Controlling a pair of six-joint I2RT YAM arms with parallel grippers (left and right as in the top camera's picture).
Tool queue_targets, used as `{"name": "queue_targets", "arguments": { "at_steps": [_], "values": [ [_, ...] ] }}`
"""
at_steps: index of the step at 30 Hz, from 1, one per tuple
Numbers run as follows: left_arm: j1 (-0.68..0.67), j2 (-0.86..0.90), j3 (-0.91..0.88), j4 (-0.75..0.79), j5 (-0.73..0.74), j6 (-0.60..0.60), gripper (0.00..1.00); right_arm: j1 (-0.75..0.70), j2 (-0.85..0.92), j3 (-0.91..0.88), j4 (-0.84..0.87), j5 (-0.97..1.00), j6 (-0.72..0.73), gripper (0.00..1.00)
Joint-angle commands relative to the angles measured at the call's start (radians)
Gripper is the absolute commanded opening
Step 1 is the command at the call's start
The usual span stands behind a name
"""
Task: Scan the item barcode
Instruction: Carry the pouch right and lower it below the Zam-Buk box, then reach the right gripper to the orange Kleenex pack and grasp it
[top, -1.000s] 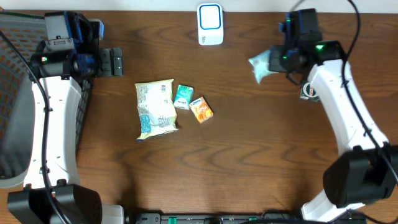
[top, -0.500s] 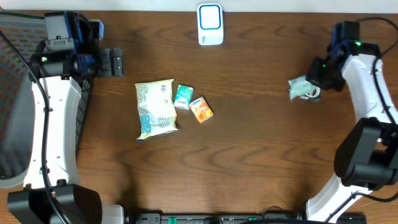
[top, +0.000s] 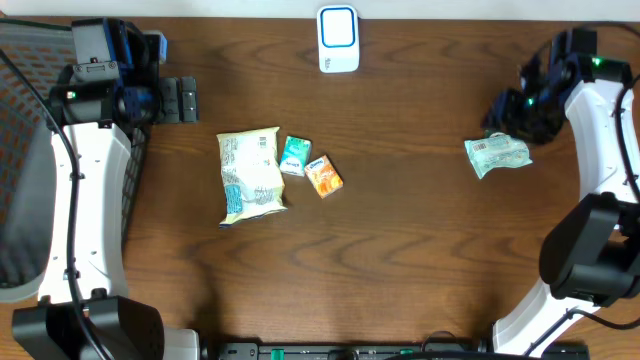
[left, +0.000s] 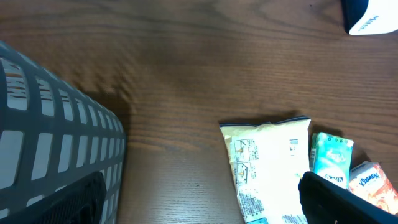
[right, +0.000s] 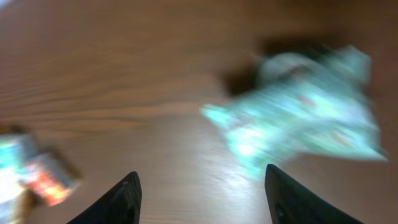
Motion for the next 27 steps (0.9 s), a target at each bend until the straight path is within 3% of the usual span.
{"name": "queue_targets", "arguments": {
  "at_steps": [1, 9, 15, 27],
  "values": [
    [-0.002, 0.002, 0.012, -0.002, -0.006, 0.013, 0.98, 0.096, -0.009, 0.037, 0.025, -0.201, -0.054, 0.58],
    [-0.002, 0.002, 0.012, -0.002, -0.005, 0.013, 0.97, 0.37, 0.059, 0.035, 0.141, -0.276, 0.012, 0.55],
    [-0.002, 0.002, 0.012, -0.002, -0.005, 0.013, 0.98, 0.52, 0.178, 0.035, 0.172, -0.276, 0.051, 0.6],
    [-0.002, 0.002, 0.012, -0.002, -0.005, 0.013, 0.98, 0.601, 0.317, 0.035, 0.159, -0.276, 0.093, 0.41]
  ]
}}
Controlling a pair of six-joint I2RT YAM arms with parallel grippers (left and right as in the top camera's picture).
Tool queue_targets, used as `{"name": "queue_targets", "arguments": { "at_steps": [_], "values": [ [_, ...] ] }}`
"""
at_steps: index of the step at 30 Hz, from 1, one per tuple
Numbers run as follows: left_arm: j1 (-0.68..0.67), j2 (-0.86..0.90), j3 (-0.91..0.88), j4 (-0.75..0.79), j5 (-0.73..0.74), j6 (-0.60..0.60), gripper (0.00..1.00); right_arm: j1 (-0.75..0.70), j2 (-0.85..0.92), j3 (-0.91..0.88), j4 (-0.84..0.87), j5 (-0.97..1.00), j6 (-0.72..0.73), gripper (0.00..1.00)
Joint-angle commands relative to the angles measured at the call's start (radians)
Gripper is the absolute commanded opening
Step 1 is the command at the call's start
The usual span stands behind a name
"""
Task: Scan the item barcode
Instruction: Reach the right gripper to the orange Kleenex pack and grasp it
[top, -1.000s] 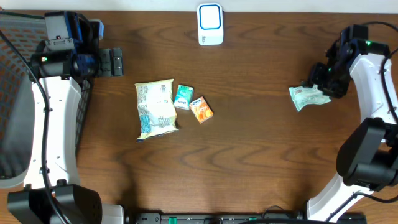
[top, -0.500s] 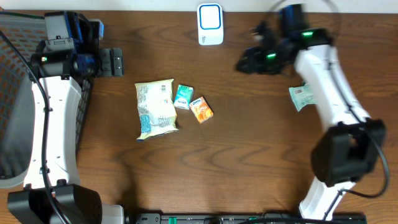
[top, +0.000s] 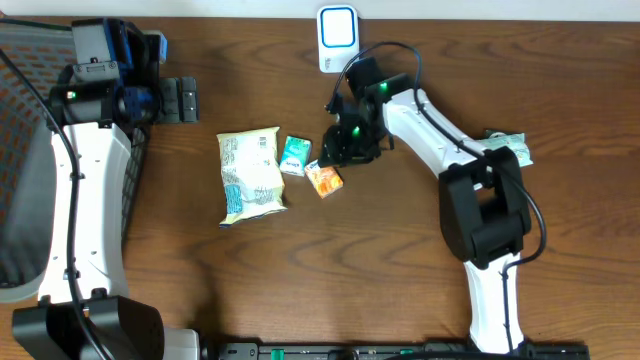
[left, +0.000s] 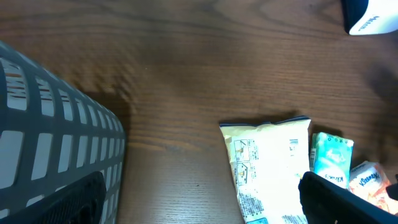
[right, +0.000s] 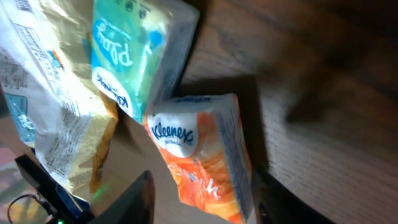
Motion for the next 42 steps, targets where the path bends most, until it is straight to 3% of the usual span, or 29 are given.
{"name": "queue_targets", "arguments": {
  "at_steps": [1, 8, 18, 21, 26, 30, 35, 42],
  "values": [
    [-0.002, 0.002, 0.012, -0.002, -0.005, 0.013, 0.98, 0.002, 0.004, 0.01, -0.014, -0.01, 0.013, 0.4],
    [-0.002, 0.002, 0.012, -0.002, -0.005, 0.013, 0.98, 0.012, 0.006, 0.003, -0.08, 0.024, -0.018, 0.38],
    [-0.002, 0.002, 0.012, -0.002, -0.005, 0.013, 0.98, 0.046, 0.012, -0.061, -0.027, 0.113, 0.014, 0.36],
    [-0.002, 0.002, 0.012, -0.002, -0.005, 0.013, 0.98, 0.046, 0.012, -0.094, -0.009, 0.114, 0.029, 0.27],
    [-0.002, 0.002, 0.012, -0.002, -0.005, 0.013, 0.98, 0.045, 0.012, -0.114, 0.01, 0.114, 0.037, 0.01],
    [-0.002, 0.002, 0.012, -0.002, -0.005, 0.013, 0.98, 0.038, 0.011, -0.111, 0.007, 0.098, 0.035, 0.01],
    [-0.002, 0.002, 0.012, -0.002, -0.005, 0.013, 0.98, -0.003, -0.022, -0.102, 0.001, -0.078, -0.074, 0.01],
    [-0.002, 0.002, 0.012, -0.002, -0.005, 0.013, 0.98, -0.117, -0.13, -0.099, -0.007, -0.517, -0.286, 0.01]
  ]
}}
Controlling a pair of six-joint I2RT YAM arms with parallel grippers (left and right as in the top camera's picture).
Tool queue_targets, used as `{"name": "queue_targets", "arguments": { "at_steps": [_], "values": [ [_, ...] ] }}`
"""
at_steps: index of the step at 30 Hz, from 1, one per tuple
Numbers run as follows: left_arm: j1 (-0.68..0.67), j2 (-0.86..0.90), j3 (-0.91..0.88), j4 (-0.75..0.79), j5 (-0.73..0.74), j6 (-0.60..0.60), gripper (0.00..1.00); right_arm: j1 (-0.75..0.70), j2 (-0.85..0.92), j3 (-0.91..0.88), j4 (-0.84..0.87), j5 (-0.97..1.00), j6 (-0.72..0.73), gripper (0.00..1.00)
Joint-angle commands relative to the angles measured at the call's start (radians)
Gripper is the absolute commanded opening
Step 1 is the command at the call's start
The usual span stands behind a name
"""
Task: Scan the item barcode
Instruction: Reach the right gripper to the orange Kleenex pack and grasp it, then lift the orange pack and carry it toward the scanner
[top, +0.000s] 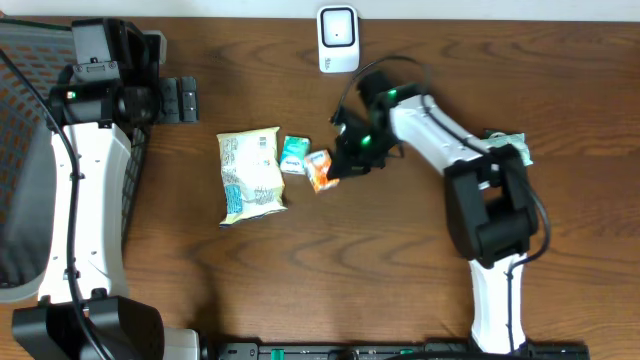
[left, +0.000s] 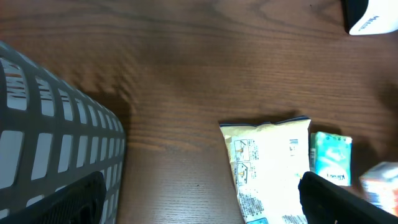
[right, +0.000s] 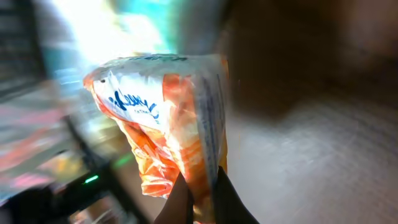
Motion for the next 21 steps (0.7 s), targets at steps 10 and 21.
{"name": "queue_targets", "arguments": {
  "at_steps": [10, 21],
  "values": [
    [-0.002, 0.002, 0.012, -0.002, -0.005, 0.013, 0.98, -0.207, -0.155, 0.002, -0.139, -0.623, -0.304, 0.01],
    [-0.002, 0.002, 0.012, -0.002, -0.005, 0.013, 0.98, -0.333, -0.155, 0.002, -0.267, -0.777, -0.411, 0.01]
  ]
}}
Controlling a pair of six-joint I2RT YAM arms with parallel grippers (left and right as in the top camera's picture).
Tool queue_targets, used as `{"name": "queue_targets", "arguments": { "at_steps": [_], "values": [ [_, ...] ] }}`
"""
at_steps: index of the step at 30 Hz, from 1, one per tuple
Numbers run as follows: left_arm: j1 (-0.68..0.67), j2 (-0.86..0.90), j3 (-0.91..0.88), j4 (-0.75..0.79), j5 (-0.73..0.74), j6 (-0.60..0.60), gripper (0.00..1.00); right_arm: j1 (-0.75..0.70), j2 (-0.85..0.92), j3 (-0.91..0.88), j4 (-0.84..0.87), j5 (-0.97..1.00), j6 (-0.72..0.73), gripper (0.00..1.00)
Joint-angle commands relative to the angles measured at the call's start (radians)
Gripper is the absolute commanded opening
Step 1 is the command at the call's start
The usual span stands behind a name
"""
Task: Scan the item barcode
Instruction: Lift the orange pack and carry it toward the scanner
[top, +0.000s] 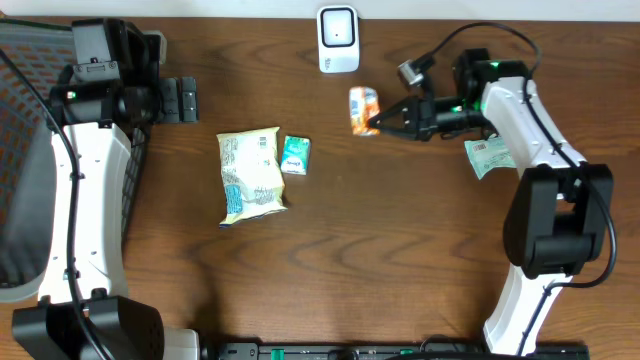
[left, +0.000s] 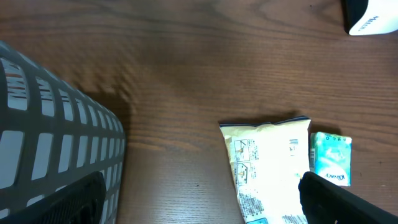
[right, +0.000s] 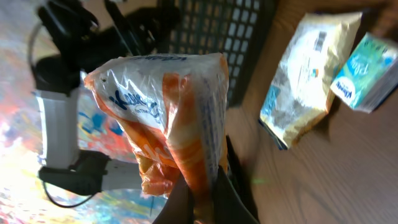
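The orange Kleenex tissue pack (top: 363, 108) hangs above the table, a little below and right of the white barcode scanner (top: 338, 38) at the back edge. My right gripper (top: 374, 125) is shut on it; the right wrist view shows the orange tissue pack (right: 168, 118) pinched between the fingers. The left gripper (left: 199, 205) stands open at the far left, above the table by the basket, with nothing between its fingers (left: 348, 202).
A cream snack bag (top: 250, 174) and a teal tissue pack (top: 295, 155) lie left of centre. A pale green packet (top: 488, 155) lies at the right under my right arm. A grey mesh basket (top: 25, 160) stands at the left edge.
My right gripper has moved up and to the right with the orange tissue pack, from beside the teal pack to near the scanner. The left arm has not moved.
My right gripper was open at the far right by the green packet. Then it stood over the orange tissue pack next to the teal one. Then it was shut on that pack, lifted slightly. Now it holds the pack near the scanner.
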Motion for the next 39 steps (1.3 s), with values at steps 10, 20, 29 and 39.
{"name": "queue_targets", "arguments": {
  "at_steps": [10, 20, 29, 39],
  "values": [
    [-0.002, 0.002, 0.012, -0.002, -0.005, 0.013, 0.98, -0.116, -0.01, 0.002, -0.024, -0.085, -0.05, 0.01],
    [-0.002, 0.002, 0.012, -0.002, -0.005, 0.013, 0.98, -0.084, -0.01, 0.002, -0.015, 0.196, -0.052, 0.01],
    [-0.002, 0.002, 0.012, -0.002, -0.005, 0.013, 0.97, 0.069, -0.01, 0.042, 0.134, 0.908, 0.39, 0.01],
    [-0.002, 0.002, 0.012, -0.002, -0.005, 0.013, 0.98, 0.263, 0.056, 0.496, 0.106, 1.525, 0.478, 0.01]
  ]
}}
